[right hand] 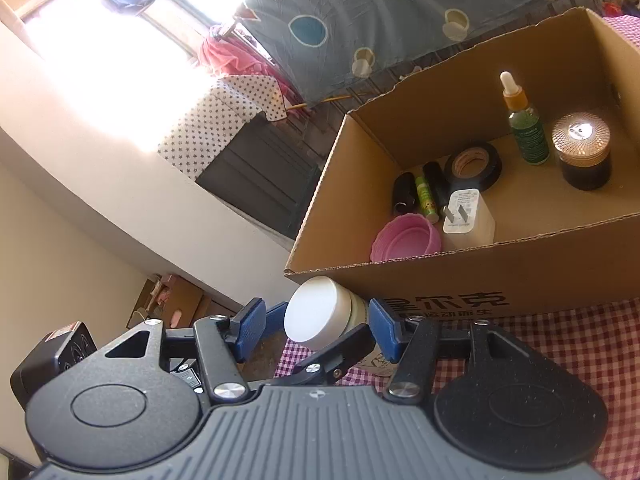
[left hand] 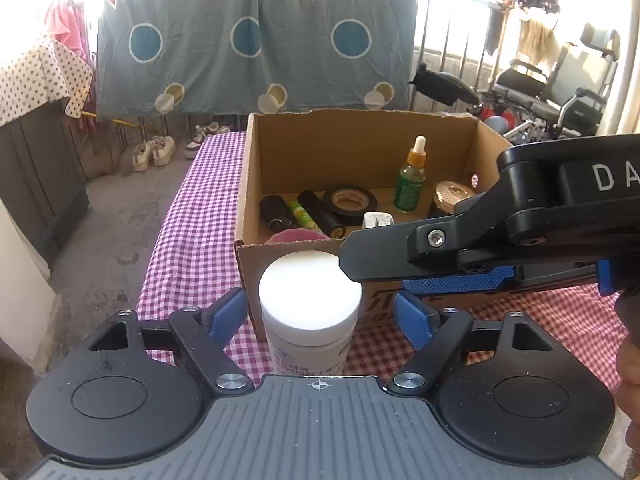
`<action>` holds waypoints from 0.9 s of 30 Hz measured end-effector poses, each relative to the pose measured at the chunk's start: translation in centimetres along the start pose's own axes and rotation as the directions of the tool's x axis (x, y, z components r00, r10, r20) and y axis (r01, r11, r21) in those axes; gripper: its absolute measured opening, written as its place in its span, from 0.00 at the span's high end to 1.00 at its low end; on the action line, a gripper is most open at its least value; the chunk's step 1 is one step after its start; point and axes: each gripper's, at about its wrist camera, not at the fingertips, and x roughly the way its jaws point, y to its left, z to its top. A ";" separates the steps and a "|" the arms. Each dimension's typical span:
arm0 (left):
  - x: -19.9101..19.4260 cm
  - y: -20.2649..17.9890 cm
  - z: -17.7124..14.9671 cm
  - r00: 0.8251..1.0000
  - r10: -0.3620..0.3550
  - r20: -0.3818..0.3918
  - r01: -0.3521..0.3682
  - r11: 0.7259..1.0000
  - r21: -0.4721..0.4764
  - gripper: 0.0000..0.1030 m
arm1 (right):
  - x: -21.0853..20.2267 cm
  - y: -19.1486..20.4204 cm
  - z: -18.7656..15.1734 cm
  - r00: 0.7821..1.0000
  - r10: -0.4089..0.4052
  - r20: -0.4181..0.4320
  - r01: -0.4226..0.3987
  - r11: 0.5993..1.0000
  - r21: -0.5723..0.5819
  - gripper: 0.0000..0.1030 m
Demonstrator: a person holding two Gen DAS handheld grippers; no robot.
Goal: Organize rigid objects
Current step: 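Lower the right gripper around the white supplement bottle and close it, then lift the white supplement bottle over the box wall and lower it inside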
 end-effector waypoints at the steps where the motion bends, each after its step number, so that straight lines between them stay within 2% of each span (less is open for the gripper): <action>1: 0.1 0.2 0.0 1.000 0.002 -0.003 -0.002 1.000 -0.005 0.28 | 0.4 0.0 0.0 1.000 -0.001 -0.003 0.001 1.000 0.000 0.41; 11: 0.7 0.8 0.0 1.000 0.010 -0.022 -0.010 0.999 -0.035 0.47 | 2.5 -0.6 0.5 0.999 -0.010 -0.033 0.011 1.000 0.027 0.50; 21: 0.6 0.8 0.2 1.000 0.018 -0.024 -0.020 0.998 -0.054 0.48 | 3.0 -1.6 0.7 0.999 0.016 -0.046 -0.013 0.997 0.075 0.54; 27: 0.0 0.9 0.4 1.000 0.025 -0.012 -0.025 0.998 -0.051 0.48 | 2.6 -1.0 0.5 0.999 0.022 -0.037 -0.020 0.998 0.062 0.54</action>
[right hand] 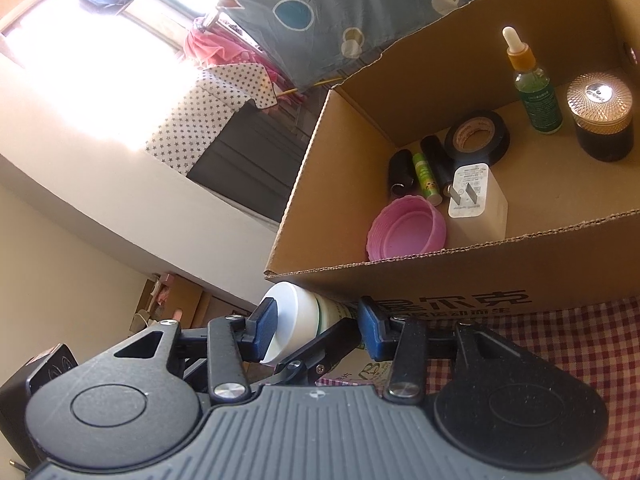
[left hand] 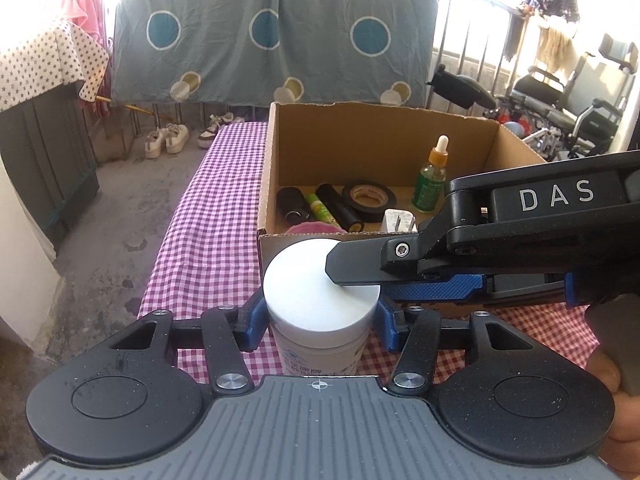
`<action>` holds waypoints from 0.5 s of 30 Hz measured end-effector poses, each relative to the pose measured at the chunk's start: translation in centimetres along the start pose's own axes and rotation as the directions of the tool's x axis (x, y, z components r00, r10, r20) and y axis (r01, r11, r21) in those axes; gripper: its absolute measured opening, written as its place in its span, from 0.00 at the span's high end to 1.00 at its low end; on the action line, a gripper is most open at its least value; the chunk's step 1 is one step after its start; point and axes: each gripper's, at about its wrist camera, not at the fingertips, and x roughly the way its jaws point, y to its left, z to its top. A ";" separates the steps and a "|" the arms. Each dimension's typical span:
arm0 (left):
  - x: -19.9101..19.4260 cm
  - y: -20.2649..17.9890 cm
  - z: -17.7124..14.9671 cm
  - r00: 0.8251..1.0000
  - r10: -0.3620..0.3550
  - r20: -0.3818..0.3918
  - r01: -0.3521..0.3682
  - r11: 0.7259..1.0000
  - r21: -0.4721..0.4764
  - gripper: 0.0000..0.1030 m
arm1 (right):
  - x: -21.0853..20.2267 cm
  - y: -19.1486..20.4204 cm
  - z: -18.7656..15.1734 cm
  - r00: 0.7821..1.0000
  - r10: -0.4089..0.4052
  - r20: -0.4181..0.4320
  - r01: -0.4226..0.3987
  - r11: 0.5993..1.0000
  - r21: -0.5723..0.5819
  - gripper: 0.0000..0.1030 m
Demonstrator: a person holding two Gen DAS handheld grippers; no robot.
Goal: Organize rigid objects
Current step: 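Lift the white supplement bottle over the box wall and lower it inside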
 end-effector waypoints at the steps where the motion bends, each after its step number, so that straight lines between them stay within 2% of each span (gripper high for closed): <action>1: -0.2 -0.1 0.0 1.000 0.001 0.003 -0.001 1.000 0.000 0.48 | -0.2 0.1 0.0 1.000 0.001 0.002 -0.001 1.000 -0.002 0.54; 15: -2.9 -1.1 0.3 0.998 0.017 0.058 -0.019 1.000 0.022 0.48 | -2.9 2.0 -0.8 0.999 0.031 0.044 -0.030 0.999 -0.039 0.54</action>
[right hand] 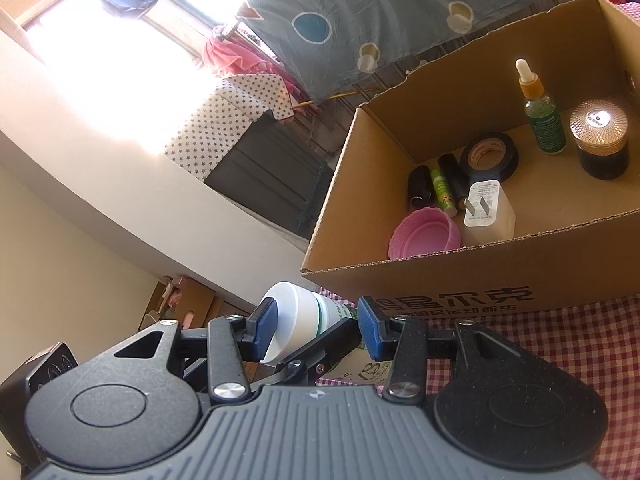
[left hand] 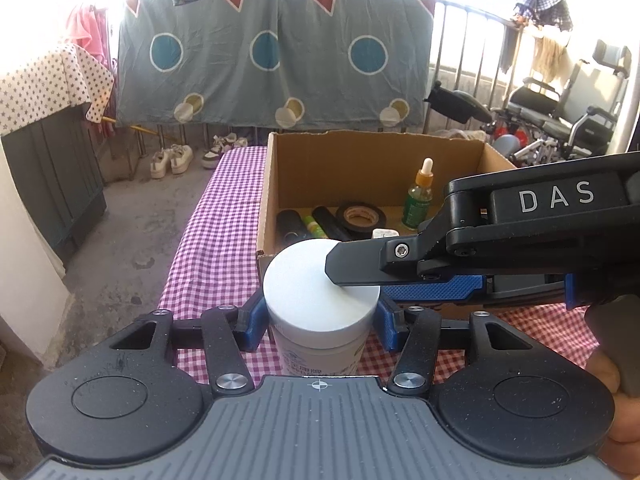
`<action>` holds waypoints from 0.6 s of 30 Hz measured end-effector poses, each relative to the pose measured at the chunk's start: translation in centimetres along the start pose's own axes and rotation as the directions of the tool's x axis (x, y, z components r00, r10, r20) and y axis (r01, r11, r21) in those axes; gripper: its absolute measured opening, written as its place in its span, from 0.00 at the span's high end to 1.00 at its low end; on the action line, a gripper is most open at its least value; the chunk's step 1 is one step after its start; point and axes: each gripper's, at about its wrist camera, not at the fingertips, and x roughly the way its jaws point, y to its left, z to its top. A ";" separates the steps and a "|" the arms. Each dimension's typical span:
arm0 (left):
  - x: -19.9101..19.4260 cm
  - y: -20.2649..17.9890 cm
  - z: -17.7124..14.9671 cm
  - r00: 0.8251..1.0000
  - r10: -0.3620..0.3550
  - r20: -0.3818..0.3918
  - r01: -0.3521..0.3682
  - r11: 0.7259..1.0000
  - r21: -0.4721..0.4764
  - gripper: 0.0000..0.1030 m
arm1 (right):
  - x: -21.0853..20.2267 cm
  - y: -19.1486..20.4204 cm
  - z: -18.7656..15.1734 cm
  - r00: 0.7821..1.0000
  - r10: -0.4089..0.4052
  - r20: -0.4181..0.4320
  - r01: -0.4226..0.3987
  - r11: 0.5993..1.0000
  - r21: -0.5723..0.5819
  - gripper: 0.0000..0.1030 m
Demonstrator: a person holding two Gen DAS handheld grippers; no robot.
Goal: Organize rigid objects
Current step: 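Lift the white supplement bottle over the box wall and lower it inside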
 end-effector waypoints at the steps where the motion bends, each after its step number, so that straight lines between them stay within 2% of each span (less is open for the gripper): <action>1: -0.3 -0.1 0.1 1.000 0.002 0.006 -0.002 1.000 0.003 0.48 | -0.3 0.2 0.0 1.000 0.005 0.005 -0.005 1.000 -0.004 0.54; 10: -4.3 -1.5 3.8 0.991 -0.006 0.132 -0.003 0.998 0.067 0.48 | -5.0 4.5 1.8 0.991 0.058 0.121 -0.046 0.994 -0.104 0.53; 15: -4.6 -3.7 7.1 0.979 -0.061 0.193 0.038 0.992 0.120 0.48 | -8.4 5.6 4.3 0.974 0.052 0.220 -0.018 0.987 -0.157 0.53; 18: -3.3 -5.4 8.8 0.974 -0.114 0.198 0.086 0.986 0.146 0.48 | -10.0 4.8 5.8 0.963 0.021 0.267 0.022 0.987 -0.157 0.53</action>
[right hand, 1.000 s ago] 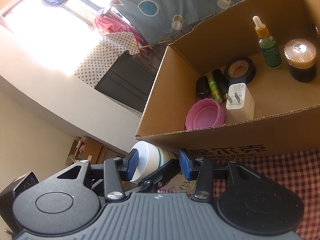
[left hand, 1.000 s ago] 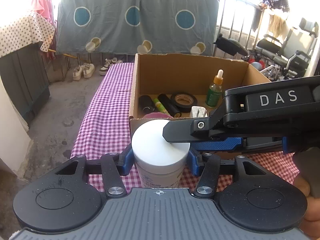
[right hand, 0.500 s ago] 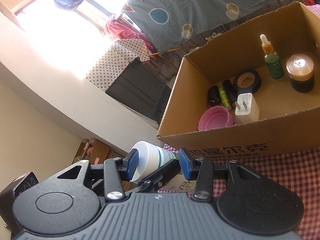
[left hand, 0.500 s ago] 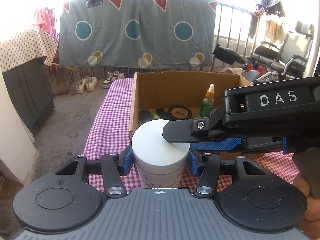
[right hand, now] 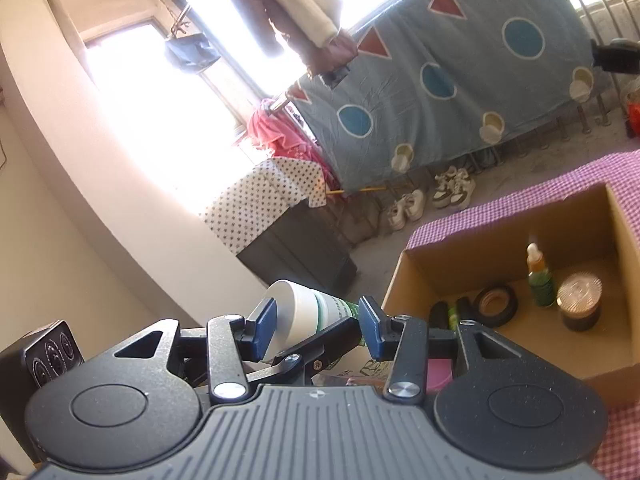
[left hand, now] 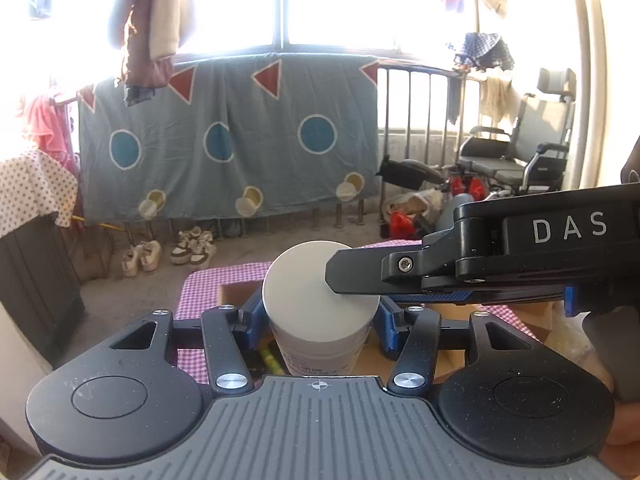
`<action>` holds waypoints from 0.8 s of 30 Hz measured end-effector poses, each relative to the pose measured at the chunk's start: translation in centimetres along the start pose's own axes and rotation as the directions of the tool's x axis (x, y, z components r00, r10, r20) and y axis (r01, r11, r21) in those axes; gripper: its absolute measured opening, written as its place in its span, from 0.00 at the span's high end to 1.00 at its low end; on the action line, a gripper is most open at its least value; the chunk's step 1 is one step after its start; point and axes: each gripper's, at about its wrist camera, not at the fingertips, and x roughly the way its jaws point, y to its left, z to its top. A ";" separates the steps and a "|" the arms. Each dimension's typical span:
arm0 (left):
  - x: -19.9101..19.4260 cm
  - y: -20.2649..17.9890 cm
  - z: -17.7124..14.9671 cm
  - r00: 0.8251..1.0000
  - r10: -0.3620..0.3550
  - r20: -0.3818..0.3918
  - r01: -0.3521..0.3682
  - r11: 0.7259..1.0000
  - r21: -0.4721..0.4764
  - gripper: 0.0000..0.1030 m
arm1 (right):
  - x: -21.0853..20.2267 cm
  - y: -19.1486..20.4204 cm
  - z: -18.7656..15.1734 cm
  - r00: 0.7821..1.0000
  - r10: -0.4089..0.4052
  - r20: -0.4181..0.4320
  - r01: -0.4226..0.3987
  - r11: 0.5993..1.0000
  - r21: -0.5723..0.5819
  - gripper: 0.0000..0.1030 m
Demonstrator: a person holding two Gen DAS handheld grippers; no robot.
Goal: Organize rigid objects
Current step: 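Lift the white supplement bottle over the box wall and lower it inside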
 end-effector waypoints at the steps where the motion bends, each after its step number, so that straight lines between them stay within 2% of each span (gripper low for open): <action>1: 0.8 -0.5 0.3 1.000 -0.017 -0.003 0.017 1.000 0.004 0.48 | -0.3 -0.6 0.5 1.000 -0.016 0.010 0.016 1.000 0.003 0.53; 7: 6.1 -3.2 0.2 0.992 -0.100 -0.076 0.102 0.994 0.025 0.48 | -0.6 -6.3 1.5 0.995 -0.101 0.018 0.100 0.993 0.070 0.53; 15: 12.2 -4.3 -3.0 0.956 -0.159 -0.246 0.161 0.987 -0.014 0.48 | 1.7 -13.9 -0.3 0.983 -0.171 -0.069 0.180 0.969 0.171 0.52; 18: 13.4 -4.0 -3.8 0.940 -0.185 -0.285 0.179 0.983 -0.045 0.48 | 2.5 -14.9 -0.6 0.975 -0.200 -0.097 0.214 0.963 0.164 0.53; 24: 14.5 -4.4 -4.3 0.923 -0.205 -0.325 0.198 0.979 -0.054 0.48 | 3.3 -15.3 -0.9 0.960 -0.252 -0.120 0.265 0.958 0.113 0.53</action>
